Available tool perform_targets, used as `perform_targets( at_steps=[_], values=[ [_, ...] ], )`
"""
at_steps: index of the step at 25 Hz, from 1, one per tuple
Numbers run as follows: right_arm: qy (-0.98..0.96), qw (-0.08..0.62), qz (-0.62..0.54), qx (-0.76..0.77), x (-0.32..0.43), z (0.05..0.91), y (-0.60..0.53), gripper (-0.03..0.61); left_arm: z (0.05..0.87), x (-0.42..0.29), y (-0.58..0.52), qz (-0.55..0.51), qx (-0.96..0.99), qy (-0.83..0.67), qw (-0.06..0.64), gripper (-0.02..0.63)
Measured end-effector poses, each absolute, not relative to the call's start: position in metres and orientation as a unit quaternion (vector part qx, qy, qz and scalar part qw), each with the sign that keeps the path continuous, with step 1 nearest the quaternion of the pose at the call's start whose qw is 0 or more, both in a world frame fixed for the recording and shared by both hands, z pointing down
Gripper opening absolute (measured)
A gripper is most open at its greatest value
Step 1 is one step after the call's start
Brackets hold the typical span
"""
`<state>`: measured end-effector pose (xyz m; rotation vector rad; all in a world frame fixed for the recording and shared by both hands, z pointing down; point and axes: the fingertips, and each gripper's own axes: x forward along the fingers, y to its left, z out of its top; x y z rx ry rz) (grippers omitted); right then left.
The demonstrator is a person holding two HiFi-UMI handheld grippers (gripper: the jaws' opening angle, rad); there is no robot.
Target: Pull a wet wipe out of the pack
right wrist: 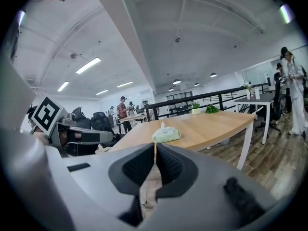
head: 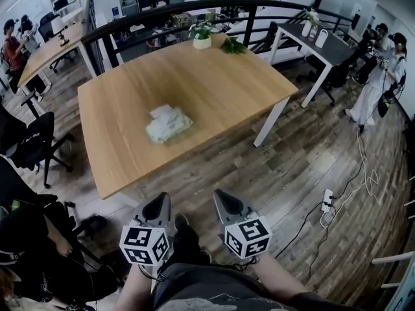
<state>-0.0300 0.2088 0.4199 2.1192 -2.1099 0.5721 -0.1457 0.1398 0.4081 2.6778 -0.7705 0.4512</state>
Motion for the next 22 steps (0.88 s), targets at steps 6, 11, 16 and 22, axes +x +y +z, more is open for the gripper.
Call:
perform_targets(
  at_steps=[6, 11, 16, 22],
  values=[
    [-0.683, 0.067, 0.19, 0.702, -0.017, 0.427, 0.174, 0.026, 0.417, -0.132, 0.09, 0.15, 0.936, -0.277, 0.156, 0.012],
    [-0.682, 0.075, 0.193, 0.701, -0.008, 0.432, 0.128, 0.026, 0.42, -0.126, 0.043, 0.146, 0.934, -0.285, 0.16, 0.012],
    [-0.682, 0.081, 0.191, 0.701, 0.006, 0.432, 0.082, 0.026, 0.427, -0.116, 0.002, 0.153, 0.933, -0.282, 0.164, 0.012],
    [-0.675, 0.088, 0.193, 0.707, 0.023, 0.431, 0.031, 0.026, 0.428, -0.092, -0.042, 0.153, 0.938, -0.264, 0.164, 0.012]
  ],
)
